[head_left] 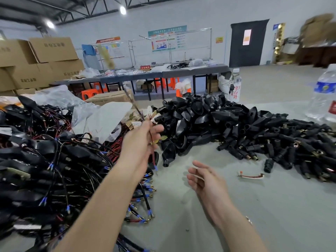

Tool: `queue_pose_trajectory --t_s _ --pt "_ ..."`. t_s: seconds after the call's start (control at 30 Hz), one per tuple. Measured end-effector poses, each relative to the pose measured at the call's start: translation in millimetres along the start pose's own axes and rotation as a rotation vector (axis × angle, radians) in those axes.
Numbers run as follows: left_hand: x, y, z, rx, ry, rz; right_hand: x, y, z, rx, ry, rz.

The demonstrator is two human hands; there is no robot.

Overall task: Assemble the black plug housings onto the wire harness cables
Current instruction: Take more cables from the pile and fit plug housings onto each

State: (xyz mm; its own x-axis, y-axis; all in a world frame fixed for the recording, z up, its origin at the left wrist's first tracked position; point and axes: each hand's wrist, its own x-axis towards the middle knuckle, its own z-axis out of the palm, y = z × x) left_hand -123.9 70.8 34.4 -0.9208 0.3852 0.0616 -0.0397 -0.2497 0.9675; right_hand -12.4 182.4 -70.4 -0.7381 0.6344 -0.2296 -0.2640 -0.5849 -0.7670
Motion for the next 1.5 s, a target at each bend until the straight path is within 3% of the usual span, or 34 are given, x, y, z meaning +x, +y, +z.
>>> queue_pose_trajectory --t_s 0.13,0.3,0.57,0.67,0.97,1.17,1.33,1.5 --pt "-18.6 -62.7 -0.9 -0.216 -0.005 -0.147 -3.3 2.9 2.4 -0.041 -0.012 -0.037" --pt "-18.7 -98.8 -5.9 -0.213 0.016 -0.098 -5.9 6.3 1.2 -0.214 -0.087 -0.106" --pt "-14.1 -98.6 -13.2 -0.351 0.015 -0.043 -12.7 23.6 1.9 -0.952 -0.156 -0.422" --pt "-13.3 -98.7 -15.5 -0.428 0.029 -0.072 -12.3 26.1 3.3 -1.102 -0.132 -0.511" --pt "-10.6 -97.8 -16.5 -0.515 0.021 -0.094 -8.6 32.2 3.0 -1.119 -0.095 -0.498" --pt "-14.0 -113.4 -6.6 -0.139 -0.067 -0.027 0.1 30.2 9.1 -1.089 -0.057 -0.504" --pt "-9.7 -116.4 -10.5 -0.151 0.027 0.004 23.2 16.9 25.2 -1.100 -0.009 -0.504" --pt "-11.7 -120.1 -4.8 -0.110 0.014 0.021 68.6 6.1 52.8 -1.332 0.084 -0.256"
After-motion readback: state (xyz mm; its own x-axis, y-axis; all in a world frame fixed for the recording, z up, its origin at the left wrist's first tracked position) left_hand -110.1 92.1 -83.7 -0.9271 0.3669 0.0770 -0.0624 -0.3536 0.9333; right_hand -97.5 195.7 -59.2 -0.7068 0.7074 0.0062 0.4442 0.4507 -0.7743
